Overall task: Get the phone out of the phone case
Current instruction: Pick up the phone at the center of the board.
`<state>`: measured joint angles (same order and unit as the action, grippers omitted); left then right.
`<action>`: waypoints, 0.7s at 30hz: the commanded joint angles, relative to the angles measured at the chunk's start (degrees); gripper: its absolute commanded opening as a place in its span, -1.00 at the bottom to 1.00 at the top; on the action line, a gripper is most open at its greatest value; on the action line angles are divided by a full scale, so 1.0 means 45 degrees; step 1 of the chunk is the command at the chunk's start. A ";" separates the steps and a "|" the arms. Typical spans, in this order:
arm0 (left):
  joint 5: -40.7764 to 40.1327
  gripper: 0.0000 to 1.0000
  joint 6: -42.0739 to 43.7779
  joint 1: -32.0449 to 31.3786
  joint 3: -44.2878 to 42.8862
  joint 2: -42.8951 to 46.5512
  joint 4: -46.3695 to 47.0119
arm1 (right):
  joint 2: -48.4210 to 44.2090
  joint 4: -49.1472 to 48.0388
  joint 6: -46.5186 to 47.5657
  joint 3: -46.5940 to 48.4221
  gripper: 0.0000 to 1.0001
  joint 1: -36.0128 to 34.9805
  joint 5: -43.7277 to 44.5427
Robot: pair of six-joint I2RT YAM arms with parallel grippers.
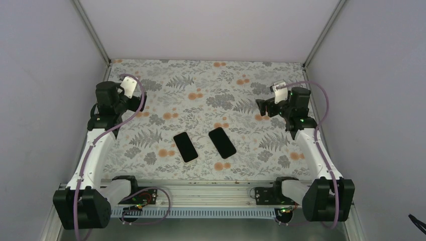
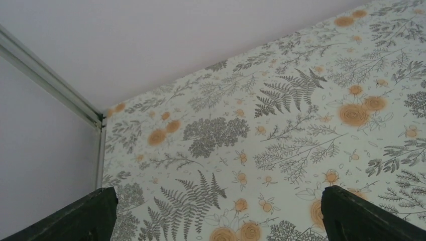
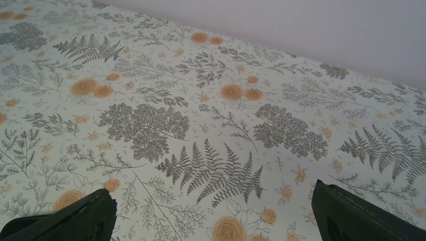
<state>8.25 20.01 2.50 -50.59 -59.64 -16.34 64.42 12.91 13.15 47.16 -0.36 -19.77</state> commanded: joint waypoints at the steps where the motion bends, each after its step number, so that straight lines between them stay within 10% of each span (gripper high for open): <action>1: -0.0109 1.00 0.0014 0.0099 -0.0462 0.0190 -0.0542 | -0.0322 0.0650 0.0606 0.0192 1.00 -0.0140 0.0309; 7: 0.0131 1.00 -0.0098 0.0108 -0.0386 0.0231 -0.0407 | 0.0321 0.2326 0.1121 0.0903 1.00 -0.0871 -0.0217; 21: -0.1301 1.00 -0.0023 0.0115 -0.0377 -0.0319 -0.0130 | 0.3929 0.4106 0.0393 0.1430 1.00 -0.8282 0.3765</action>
<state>6.22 20.12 2.52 -51.11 -60.14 -17.65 77.19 29.71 18.00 51.42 -34.28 -8.10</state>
